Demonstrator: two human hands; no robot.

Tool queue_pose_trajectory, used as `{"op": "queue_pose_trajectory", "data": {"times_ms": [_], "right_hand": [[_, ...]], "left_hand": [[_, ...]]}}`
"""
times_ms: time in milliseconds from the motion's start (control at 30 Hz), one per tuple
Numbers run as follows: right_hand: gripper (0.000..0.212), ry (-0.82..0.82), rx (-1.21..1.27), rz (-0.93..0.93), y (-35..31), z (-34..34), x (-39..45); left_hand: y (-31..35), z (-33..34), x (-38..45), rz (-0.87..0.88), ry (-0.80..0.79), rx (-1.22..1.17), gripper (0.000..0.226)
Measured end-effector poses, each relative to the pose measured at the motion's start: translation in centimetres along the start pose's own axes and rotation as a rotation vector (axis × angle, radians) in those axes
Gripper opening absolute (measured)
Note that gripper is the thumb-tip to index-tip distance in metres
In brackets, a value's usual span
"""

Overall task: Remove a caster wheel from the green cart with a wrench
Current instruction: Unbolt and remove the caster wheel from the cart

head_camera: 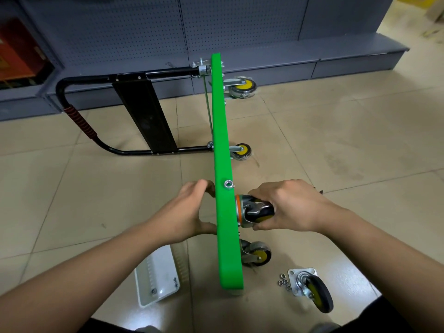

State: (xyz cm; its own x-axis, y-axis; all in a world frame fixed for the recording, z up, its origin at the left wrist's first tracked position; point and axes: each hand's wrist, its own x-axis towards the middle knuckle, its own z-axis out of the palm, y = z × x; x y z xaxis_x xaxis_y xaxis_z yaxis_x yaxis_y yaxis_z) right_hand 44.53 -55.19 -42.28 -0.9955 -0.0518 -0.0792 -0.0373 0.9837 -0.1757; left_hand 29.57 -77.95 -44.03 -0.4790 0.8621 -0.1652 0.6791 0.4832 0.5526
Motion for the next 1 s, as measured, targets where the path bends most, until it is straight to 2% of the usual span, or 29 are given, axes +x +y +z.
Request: {"op": "queue_pose_trajectory", "data": {"times_ms": [67, 167, 267, 367, 533, 667, 833, 1000], "right_hand": [[0.058, -0.001, 0.004, 0.002, -0.1, 0.0, 0.0], [0.06, 0.0, 0.017, 0.01, -0.1, 0.0, -0.1], [0.062, -0.001, 0.017, 0.005, 0.0, 0.0, -0.1], [0.056, 0.006, 0.013, -0.01, 0.0, 0.1, -0.1], [0.058, 0.0, 0.017, 0.001, 0.1, 0.1, -0.1], [0.056, -0.003, 0.033, 0.008, 0.2, 0.2, -0.2], [0.051, -0.004, 0.03, 0.009, 0.1, 0.2, -0.1], [0.047, 0.002, 0.032, 0.003, 0.0, 0.1, -0.2]], "left_hand": [[0.4, -1.3, 0.5, 0.0, 0.012, 0.063, 0.088], [0.7, -3.2, 1.4, 0.023, 0.065, 0.032, 0.071], [0.1, -4.4, 1.9, 0.065, 0.017, -0.025, 0.056], [-0.6, -4.0, 1.9, 0.095, -0.029, -0.206, 0.05], [-0.9, -2.0, 0.7, 0.097, 0.127, -0.439, 0.044], [-1.0, -0.3, -0.5, 0.104, 0.163, -0.483, 0.057], [-1.5, 0.9, -1.3, 0.089, 0.13, -0.352, 0.083], [-1.7, 0.3, -1.1, 0.115, 0.1, -0.308, 0.077]]}}
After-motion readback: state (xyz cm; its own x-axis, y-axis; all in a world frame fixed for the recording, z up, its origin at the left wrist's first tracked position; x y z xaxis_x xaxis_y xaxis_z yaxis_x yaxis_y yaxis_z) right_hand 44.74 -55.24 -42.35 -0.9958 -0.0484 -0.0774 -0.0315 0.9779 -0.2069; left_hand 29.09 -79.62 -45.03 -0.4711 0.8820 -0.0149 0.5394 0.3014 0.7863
